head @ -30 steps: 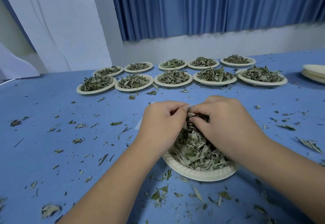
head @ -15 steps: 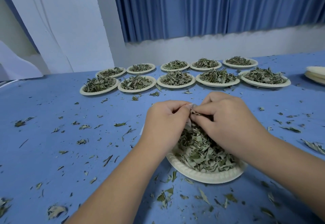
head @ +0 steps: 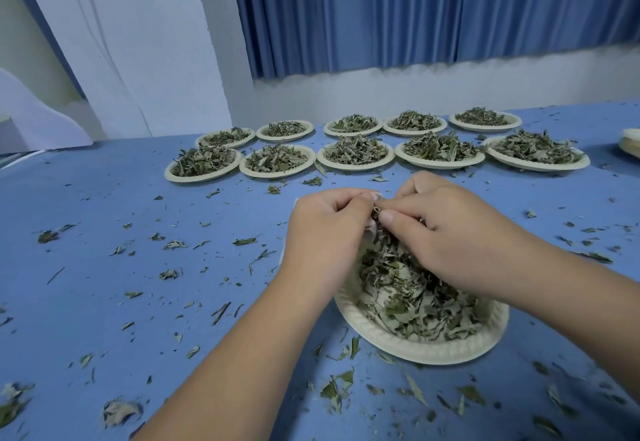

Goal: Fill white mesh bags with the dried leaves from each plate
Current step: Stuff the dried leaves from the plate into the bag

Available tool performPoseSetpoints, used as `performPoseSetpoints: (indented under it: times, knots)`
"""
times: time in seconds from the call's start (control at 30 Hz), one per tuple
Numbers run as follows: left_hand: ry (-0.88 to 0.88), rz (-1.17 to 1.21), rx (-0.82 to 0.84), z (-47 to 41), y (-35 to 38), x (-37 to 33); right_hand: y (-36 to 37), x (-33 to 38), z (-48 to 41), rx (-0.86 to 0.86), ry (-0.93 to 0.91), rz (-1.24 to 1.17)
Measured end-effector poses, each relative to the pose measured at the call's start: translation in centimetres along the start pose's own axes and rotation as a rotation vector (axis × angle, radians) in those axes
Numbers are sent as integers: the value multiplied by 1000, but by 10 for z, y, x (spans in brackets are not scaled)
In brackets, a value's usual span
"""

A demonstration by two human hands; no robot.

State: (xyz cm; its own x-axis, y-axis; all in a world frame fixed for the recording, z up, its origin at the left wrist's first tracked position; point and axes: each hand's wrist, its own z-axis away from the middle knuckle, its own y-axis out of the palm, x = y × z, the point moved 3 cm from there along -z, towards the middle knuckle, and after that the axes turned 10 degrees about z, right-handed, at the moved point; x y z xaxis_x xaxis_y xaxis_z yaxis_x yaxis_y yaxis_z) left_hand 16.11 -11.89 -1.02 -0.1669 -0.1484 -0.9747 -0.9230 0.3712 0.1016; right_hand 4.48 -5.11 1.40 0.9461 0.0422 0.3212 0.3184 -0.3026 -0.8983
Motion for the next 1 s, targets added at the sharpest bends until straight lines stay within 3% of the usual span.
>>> performPoseSetpoints:
  times: [0.17,0.53,0.8,1.0]
  knots:
    - [0,2,20,2,4,-3,0,-10,-1,-201,81,-115]
    - [-8,57,50,9,7,-8,-3,-4,0,-332,76,52]
    - [111,-144,74,11,11,-8,-4,-1,2,-308,55,156]
    - [100,-140,41,9,7,-8,-8,-3,6,-227,8,-39]
